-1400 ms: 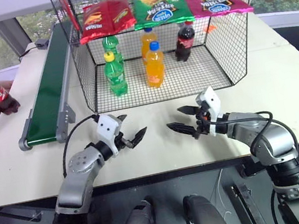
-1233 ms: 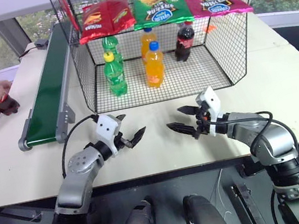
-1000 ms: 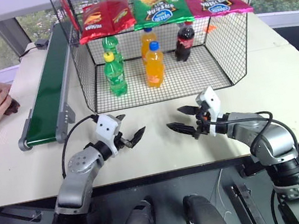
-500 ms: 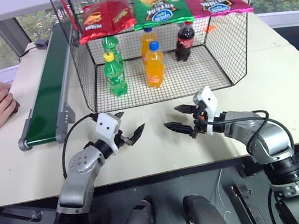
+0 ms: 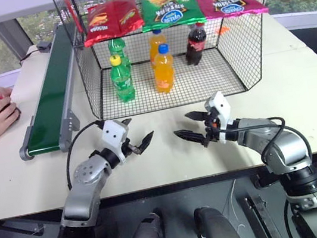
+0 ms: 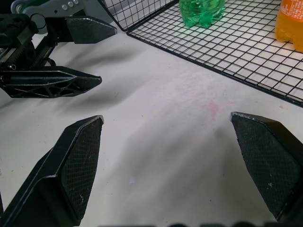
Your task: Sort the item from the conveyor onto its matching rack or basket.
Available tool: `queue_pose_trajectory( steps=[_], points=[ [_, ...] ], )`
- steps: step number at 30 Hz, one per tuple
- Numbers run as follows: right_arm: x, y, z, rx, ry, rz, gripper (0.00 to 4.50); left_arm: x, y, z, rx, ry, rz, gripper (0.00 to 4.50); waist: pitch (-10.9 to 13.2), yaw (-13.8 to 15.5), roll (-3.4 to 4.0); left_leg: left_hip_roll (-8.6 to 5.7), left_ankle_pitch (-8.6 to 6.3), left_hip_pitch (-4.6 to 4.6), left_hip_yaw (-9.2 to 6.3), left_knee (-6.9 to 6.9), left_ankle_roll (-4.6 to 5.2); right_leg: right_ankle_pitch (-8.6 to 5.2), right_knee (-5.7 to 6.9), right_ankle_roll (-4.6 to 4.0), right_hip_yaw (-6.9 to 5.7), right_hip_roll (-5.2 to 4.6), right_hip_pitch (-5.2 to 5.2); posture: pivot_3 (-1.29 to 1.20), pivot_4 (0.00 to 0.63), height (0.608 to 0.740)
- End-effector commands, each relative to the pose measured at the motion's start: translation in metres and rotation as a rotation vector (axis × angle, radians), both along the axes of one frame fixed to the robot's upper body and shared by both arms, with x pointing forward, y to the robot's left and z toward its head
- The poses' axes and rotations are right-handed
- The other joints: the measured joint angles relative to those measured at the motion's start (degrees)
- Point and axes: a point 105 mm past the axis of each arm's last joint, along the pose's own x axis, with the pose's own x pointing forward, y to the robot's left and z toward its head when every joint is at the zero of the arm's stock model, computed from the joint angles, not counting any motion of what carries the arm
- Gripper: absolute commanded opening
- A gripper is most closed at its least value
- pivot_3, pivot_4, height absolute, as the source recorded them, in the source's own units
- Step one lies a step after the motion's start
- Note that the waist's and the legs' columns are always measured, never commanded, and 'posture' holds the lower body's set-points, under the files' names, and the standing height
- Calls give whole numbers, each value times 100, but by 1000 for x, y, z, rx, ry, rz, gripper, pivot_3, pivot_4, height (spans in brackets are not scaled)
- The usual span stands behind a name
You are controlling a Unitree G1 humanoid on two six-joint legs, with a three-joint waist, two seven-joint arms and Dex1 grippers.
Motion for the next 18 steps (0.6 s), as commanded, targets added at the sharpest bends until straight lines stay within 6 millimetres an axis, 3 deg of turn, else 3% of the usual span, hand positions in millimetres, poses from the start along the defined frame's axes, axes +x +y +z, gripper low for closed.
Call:
queue_pose_trajectory(
  steps=[1,18],
  points=[
    [0,1,14,7,-53,14,4440,0,-2,8,-9,-38,-10,4500,0,0,0,0,0,0,0,0,0,0,0,0,0,0,0,0,150,738],
    [0,0,16,2,-56,19,4440,7,3,9,13,-53,42,4500,0,0,0,0,0,0,0,0,0,0,0,1,0,0,0,0,150,738]
  ],
)
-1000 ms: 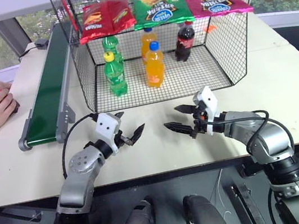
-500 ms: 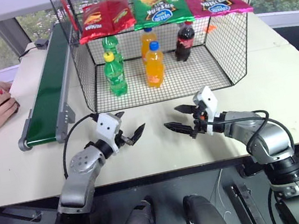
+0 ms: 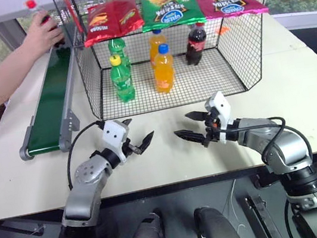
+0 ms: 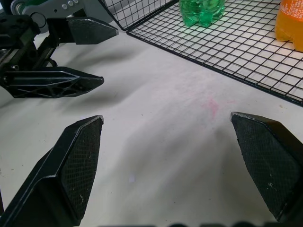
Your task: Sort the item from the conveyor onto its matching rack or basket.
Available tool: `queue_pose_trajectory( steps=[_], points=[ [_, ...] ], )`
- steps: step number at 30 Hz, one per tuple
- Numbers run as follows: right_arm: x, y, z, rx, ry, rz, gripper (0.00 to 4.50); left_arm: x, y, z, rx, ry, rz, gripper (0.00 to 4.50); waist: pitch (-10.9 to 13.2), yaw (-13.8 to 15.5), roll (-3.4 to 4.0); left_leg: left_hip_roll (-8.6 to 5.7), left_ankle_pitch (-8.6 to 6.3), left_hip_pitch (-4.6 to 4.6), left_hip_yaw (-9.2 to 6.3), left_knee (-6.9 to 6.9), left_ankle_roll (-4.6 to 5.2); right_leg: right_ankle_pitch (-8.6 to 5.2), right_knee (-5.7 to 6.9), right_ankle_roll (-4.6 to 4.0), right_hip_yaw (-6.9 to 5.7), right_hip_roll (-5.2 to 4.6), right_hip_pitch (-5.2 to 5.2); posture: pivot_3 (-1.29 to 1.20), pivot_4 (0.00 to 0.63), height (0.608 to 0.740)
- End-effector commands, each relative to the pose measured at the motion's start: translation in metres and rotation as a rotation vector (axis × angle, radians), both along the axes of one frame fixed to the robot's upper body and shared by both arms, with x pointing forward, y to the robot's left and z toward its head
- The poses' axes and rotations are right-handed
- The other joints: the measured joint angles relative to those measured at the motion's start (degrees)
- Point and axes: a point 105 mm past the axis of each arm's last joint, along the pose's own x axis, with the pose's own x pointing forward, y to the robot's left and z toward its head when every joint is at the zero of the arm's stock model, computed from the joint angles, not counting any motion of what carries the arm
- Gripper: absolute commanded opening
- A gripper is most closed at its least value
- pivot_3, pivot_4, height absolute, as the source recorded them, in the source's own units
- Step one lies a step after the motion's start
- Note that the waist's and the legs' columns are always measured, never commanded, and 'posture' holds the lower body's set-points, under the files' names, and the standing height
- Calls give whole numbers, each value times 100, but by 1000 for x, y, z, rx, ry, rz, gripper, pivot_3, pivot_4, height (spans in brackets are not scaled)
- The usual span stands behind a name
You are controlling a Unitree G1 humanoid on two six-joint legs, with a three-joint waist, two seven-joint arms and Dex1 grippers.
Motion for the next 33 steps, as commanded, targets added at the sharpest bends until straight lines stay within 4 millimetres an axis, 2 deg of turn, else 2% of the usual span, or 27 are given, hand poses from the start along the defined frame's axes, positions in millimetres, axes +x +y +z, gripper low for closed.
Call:
queue_pose_trajectory(
  steps=[1,7,12,16,19,21,24,31,33],
  points=[
    [0,1,16,5,-57,19,4440,4,2,11,-2,-48,15,4500,0,-2,0,0,0,0,0,0,0,0,0,0,0,0,0,0,150,738],
    [-1,2,18,6,-60,26,4440,6,3,14,-1,-50,20,4500,0,-1,0,0,0,0,0,0,0,0,0,0,0,0,0,0,150,738],
    [-2,3,21,8,-66,44,4440,3,2,25,-29,-55,-16,4500,0,-2,0,0,0,0,0,0,0,0,0,0,0,0,0,0,150,738],
    [-4,5,25,9,-77,64,4440,0,5,45,-61,-92,-11,4500,0,-7,0,0,0,0,-1,-2,0,0,0,0,-1,1,-1,0,150,738],
    [-7,10,31,7,-96,100,4440,-1,15,62,-86,-134,48,4500,0,-7,0,0,0,-1,-1,-2,0,0,0,1,-1,1,-1,0,150,738],
    [-9,15,39,10,-123,127,4440,-1,31,77,-149,-167,128,4500,0,-14,0,0,0,-1,-1,-2,0,-2,0,4,-1,1,-1,0,150,738],
    [-10,24,46,-20,-181,162,4440,4,71,93,-264,-187,297,4500,0,-19,0,2,0,0,-5,-2,0,-4,1,8,-2,3,-1,0,150,738],
    [-9,39,67,20,-221,201,4440,-1,155,98,-289,-227,623,4500,0,1,-1,-2,0,0,-6,-2,0,1,0,1,-5,8,-1,0,150,738],
    [-8,41,70,29,-223,208,4440,-3,170,96,-251,-241,681,4500,0,4,-2,-3,0,0,-6,-2,0,1,0,1,-5,7,-1,0,150,738]
  ],
)
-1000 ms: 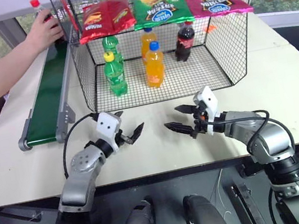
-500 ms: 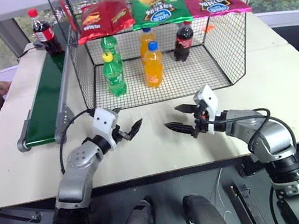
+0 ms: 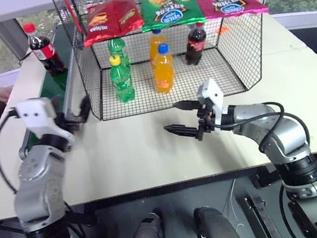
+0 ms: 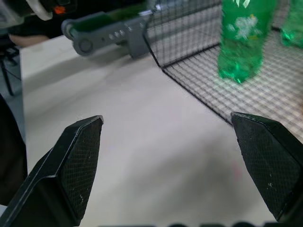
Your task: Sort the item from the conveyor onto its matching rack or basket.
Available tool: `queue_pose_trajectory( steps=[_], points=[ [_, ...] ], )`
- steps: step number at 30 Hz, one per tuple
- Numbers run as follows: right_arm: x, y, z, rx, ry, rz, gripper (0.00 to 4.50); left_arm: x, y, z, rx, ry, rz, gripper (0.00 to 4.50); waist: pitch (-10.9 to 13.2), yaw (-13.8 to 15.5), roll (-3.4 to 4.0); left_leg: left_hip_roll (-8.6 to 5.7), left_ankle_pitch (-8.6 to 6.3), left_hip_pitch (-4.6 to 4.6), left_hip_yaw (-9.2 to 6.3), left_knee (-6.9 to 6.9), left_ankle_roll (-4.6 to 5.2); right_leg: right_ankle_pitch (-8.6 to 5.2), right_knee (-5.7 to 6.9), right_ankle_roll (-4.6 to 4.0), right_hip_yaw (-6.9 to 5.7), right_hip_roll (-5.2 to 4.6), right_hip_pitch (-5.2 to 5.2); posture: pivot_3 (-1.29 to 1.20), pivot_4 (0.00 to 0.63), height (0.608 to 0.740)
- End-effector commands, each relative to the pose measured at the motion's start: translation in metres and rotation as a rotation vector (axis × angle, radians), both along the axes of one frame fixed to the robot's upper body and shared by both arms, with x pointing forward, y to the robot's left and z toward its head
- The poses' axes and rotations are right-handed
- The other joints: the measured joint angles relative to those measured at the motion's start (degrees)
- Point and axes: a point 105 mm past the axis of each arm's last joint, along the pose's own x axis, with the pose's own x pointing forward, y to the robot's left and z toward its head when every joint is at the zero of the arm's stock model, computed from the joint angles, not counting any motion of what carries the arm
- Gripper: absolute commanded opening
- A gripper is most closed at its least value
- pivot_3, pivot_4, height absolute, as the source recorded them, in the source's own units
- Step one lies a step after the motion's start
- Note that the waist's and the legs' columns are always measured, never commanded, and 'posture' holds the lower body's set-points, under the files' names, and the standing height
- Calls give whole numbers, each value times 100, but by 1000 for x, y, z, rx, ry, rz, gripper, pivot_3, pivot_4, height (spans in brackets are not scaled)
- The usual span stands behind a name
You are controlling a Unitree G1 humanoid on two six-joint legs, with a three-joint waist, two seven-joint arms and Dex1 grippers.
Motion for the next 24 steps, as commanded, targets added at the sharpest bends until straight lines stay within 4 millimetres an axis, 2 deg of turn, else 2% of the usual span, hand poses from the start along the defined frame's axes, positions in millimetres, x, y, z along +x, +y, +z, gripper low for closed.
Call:
queue_pose_trajectory(
  steps=[1,4,9,15,24],
  points=[
    [-5,8,19,33,-59,43,4440,-7,31,7,36,-34,123,4500,0,10,-1,1,0,0,-1,0,0,0,0,0,0,0,1,0,150,738],
    [-5,11,21,36,-61,56,4440,-7,48,-1,43,-12,184,4500,-1,13,-2,0,0,-1,0,0,0,0,-1,-1,0,-2,1,0,150,738],
    [-4,11,22,40,-64,56,4440,-9,58,-19,40,26,224,4500,-1,-4,-2,1,-1,0,0,-3,-1,0,-2,-2,1,-5,-1,0,150,738],
    [-4,10,21,39,-62,54,4440,-10,63,-31,39,47,241,4500,-1,-2,-2,3,-1,-1,-1,-4,-1,0,-3,-2,1,-6,-2,0,150,738],
    [-4,8,18,38,-52,48,4440,-6,63,-30,31,39,242,4500,-1,-5,-2,3,-1,-1,-1,-5,-1,0,-3,-2,1,-6,-3,0,150,738]
  ],
)
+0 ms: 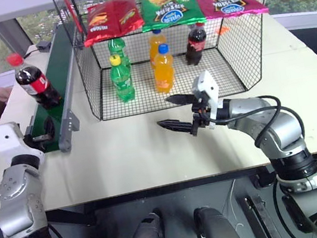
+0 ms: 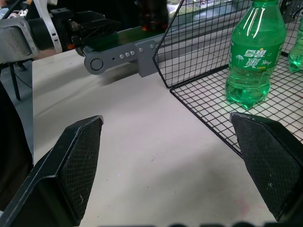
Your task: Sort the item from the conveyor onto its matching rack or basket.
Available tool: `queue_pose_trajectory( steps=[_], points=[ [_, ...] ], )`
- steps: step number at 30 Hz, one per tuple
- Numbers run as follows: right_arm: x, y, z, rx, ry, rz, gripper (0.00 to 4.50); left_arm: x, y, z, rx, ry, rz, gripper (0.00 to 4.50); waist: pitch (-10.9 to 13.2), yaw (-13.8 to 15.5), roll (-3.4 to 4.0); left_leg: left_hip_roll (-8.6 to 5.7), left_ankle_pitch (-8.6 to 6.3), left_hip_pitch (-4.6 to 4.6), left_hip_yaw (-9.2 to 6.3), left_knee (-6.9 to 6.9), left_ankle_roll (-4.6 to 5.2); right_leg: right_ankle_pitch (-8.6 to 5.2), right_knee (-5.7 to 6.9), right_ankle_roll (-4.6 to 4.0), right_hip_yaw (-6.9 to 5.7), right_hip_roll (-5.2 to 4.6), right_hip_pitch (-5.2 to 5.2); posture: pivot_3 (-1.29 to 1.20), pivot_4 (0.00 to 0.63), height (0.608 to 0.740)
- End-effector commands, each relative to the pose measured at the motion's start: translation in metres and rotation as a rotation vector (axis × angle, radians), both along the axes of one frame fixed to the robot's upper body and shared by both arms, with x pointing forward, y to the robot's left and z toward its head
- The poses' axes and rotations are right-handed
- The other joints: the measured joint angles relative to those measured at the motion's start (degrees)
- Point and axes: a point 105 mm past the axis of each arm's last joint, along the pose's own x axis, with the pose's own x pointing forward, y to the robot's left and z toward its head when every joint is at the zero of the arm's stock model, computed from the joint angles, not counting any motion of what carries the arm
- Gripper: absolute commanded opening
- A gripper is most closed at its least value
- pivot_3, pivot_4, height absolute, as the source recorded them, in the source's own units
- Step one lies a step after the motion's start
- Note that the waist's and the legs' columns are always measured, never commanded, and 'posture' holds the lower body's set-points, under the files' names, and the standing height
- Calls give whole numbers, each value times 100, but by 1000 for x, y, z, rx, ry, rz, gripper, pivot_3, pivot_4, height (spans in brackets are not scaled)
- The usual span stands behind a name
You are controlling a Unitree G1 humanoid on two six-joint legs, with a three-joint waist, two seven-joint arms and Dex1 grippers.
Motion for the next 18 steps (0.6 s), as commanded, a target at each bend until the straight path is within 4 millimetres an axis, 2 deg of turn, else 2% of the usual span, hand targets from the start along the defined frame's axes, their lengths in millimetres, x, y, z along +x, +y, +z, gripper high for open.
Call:
queue_pose_trajectory(
  steps=[1,12,14,16,17,18],
  points=[
    [-3,1,9,18,-34,16,4440,0,1,14,22,-56,7,4500,0,1,0,0,0,0,0,0,0,0,0,0,0,0,0,0,150,738],
    [-3,-1,7,8,-26,9,4440,3,-8,10,21,-44,-34,4500,0,-3,0,0,0,0,0,-1,0,0,0,0,0,0,0,0,150,738],
    [-3,-2,7,7,-26,8,4500,2,-7,11,25,-56,-28,3953,0,-3,0,0,0,0,0,-2,0,0,-1,0,0,0,-1,0,150,738],
    [-2,-2,6,4,-25,4,4500,1,-6,13,4,-83,-35,3209,0,0,0,0,0,0,0,-3,0,0,-2,0,0,-1,-1,0,150,738],
    [-2,-2,6,4,-24,3,4500,1,-5,15,-11,-93,-40,3009,0,4,0,0,0,0,0,-3,0,0,-1,0,0,0,-1,0,150,738],
    [-2,-3,6,2,-24,2,4500,0,-6,18,-30,-104,-50,3009,0,5,0,0,0,0,-1,-3,0,0,-2,0,0,0,-1,0,150,738]
  ],
)
